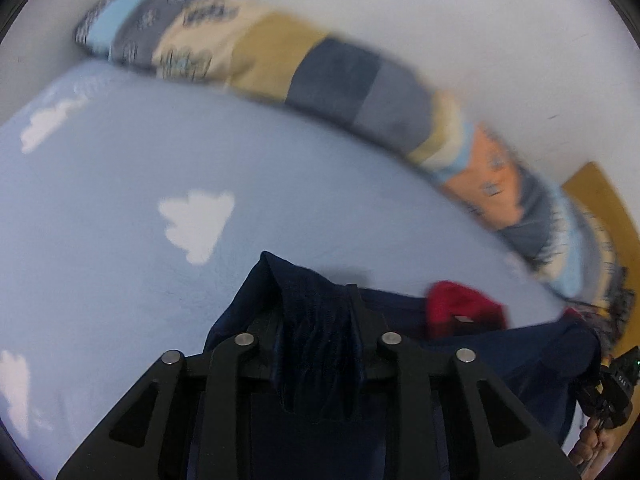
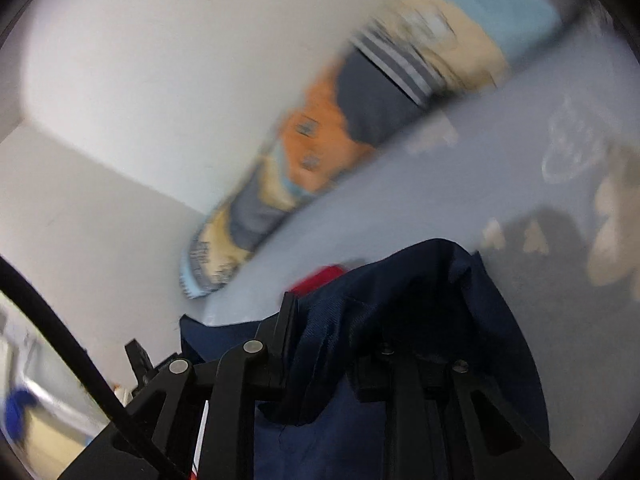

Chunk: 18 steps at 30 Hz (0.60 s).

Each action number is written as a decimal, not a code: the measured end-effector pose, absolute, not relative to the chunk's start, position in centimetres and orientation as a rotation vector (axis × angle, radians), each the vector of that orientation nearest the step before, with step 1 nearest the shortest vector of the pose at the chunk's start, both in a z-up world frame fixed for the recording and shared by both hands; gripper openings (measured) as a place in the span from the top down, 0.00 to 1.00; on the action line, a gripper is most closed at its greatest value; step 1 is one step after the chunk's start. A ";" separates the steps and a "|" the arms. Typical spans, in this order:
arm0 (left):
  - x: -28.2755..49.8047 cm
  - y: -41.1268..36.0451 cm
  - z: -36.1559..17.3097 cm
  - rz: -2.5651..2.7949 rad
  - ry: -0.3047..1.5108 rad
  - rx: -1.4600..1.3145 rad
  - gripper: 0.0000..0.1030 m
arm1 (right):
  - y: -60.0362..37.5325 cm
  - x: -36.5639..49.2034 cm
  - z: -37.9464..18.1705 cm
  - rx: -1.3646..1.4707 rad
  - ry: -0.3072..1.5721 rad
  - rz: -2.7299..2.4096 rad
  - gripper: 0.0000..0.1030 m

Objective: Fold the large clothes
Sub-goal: 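Lift the hem with both tools and fold it toward the collar, then lower the folded hem onto the jacket and open both tools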

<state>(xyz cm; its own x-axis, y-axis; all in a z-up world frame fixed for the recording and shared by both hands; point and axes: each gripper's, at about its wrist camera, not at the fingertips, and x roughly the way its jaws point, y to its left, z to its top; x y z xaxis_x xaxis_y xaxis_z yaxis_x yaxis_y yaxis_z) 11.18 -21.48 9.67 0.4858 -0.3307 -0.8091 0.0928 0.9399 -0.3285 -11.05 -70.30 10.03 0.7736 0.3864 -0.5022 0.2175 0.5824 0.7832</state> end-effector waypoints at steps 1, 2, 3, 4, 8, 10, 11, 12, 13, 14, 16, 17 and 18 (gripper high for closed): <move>12.4 -21.8 8.1 -0.243 1.080 -0.261 0.65 | -71.4 -9.6 7.8 1.022 0.737 0.068 0.67; 12.8 -21.8 7.3 -0.241 1.103 -0.269 0.61 | -72.2 -8.9 6.4 1.066 0.755 0.041 0.56; 13.5 -21.7 6.3 -0.245 1.128 -0.298 0.54 | -73.0 -8.3 5.0 1.112 0.781 0.019 0.46; 13.6 -21.6 6.1 -0.249 1.133 -0.318 0.50 | -74.0 -8.1 3.6 1.160 0.796 -0.019 0.46; 13.6 -20.3 7.1 -0.323 1.104 -0.398 0.46 | -76.6 -10.2 4.2 1.152 0.702 -0.078 0.40; 12.8 -20.3 8.6 -0.351 1.058 -0.363 0.45 | -76.6 -11.3 6.0 1.074 0.638 -0.091 0.39; 12.2 -20.6 9.4 -0.362 1.023 -0.333 0.45 | -75.9 -11.3 7.3 1.004 0.623 -0.071 0.36; 11.9 -21.0 9.9 -0.367 1.010 -0.316 0.43 | -75.1 -11.2 7.9 0.958 0.627 -0.056 0.36; 11.9 -21.2 10.3 -0.366 1.000 -0.301 0.42 | -74.0 -10.8 8.6 0.922 0.623 -0.035 0.36; 12.1 -21.3 10.4 -0.364 0.995 -0.299 0.42 | -72.7 -10.3 9.1 0.897 0.618 0.005 0.36; 12.9 -21.1 10.6 -0.367 1.007 -0.331 0.41 | -70.2 -8.9 9.4 0.842 0.647 0.036 0.36; 13.4 -20.9 10.4 -0.372 1.025 -0.353 0.40 | -69.1 -8.3 9.3 0.811 0.656 0.040 0.36; 14.3 -20.3 9.8 -0.394 1.065 -0.415 0.37 | -68.1 -7.7 9.1 0.785 0.662 0.047 0.36</move>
